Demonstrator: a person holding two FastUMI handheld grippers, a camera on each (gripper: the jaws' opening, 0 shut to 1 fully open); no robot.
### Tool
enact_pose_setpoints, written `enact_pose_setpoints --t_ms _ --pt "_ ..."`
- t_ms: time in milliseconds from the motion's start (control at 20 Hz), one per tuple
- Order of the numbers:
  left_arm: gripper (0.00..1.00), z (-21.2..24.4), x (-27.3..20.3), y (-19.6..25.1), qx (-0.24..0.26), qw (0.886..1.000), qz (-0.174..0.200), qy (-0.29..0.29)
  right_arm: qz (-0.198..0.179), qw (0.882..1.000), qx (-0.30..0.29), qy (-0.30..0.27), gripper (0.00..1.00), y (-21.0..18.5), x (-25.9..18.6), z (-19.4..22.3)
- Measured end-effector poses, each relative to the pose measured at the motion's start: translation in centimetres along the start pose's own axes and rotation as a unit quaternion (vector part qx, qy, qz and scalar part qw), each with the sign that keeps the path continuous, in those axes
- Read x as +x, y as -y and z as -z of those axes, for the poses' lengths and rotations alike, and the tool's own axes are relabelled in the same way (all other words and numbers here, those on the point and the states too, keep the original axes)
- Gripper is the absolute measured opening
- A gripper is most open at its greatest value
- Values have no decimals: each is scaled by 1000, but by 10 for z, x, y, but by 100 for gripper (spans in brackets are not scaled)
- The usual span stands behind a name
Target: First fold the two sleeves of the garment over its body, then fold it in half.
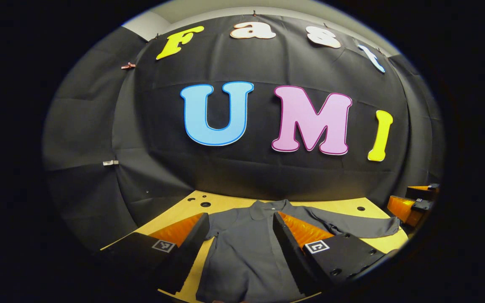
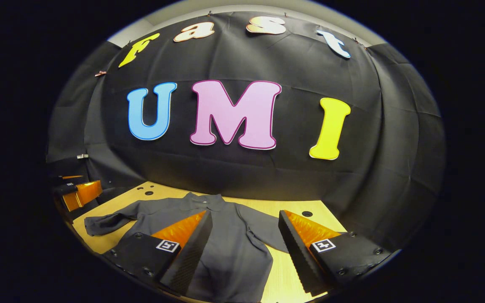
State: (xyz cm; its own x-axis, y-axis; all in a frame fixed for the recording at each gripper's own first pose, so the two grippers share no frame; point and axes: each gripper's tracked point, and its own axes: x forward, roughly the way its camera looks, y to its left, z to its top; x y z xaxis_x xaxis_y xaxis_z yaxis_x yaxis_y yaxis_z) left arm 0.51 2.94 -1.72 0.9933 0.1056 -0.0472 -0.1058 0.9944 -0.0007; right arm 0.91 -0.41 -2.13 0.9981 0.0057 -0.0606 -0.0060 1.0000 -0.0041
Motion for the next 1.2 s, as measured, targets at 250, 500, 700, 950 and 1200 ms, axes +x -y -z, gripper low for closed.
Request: enact_pose_setpoints --t_ms 250,500,700,950,1200 --pt "95 5 1 8 5 1000 2 -11 18 1000 10 -7 98 19 14 6" --pt "96 7 8 26 27 999 16 -8 42 999 12 -29 98 45 30 20" --pt "96 6 17 41 33 999 25 -8 58 997 14 -49 98 66 44 32" --pt "96 17 29 51 37 999 18 -29 94 993 26 -69 98 107 71 54" --pt "96 29 44 60 37 998 7 -56 140 984 36 -100 98 162 96 85"
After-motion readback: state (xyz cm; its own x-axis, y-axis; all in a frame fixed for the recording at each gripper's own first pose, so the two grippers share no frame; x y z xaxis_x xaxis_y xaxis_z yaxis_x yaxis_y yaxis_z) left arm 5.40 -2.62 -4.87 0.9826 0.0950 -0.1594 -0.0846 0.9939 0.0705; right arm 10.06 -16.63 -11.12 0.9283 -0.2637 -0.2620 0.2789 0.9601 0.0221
